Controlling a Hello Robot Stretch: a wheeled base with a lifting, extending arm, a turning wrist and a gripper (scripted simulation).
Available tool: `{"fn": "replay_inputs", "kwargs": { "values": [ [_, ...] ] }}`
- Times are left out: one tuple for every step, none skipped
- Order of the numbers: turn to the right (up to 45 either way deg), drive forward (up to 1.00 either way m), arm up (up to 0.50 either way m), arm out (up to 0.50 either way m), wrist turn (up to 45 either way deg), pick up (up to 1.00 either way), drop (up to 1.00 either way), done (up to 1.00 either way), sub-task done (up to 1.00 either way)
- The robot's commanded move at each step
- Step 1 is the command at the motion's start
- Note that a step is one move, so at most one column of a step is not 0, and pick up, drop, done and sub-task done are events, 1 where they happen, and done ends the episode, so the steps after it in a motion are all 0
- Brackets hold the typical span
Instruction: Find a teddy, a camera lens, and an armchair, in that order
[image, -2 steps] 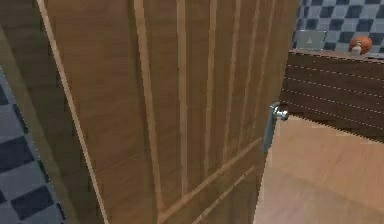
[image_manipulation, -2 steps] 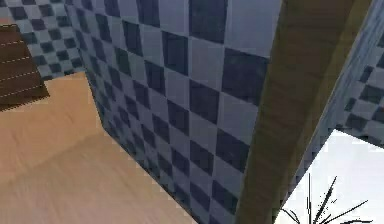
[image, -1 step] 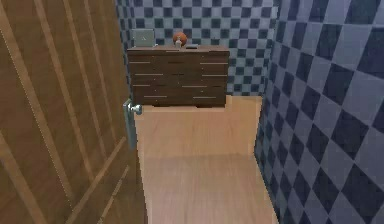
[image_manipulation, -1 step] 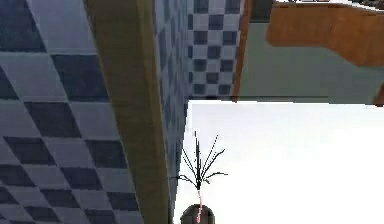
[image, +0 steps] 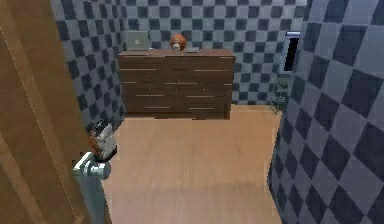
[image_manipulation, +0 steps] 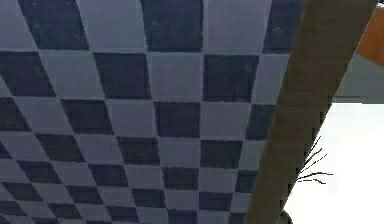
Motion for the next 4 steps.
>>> {"fn": "replay_inputs", "kwargs": {
  "values": [
    [12.0,0.00,0.00,0.00,0.0,0.00,0.00,0.00,0.00],
    [0.0,1.00,0.00,0.00,0.0,0.00,0.00,0.00,0.00],
    [6.0,0.00,0.00,0.00,0.0,0.00,0.00,0.00,0.00],
    [0.0,0.70,0.00,0.00,0.0,0.00,0.00,0.00,0.00]
  ]
}}
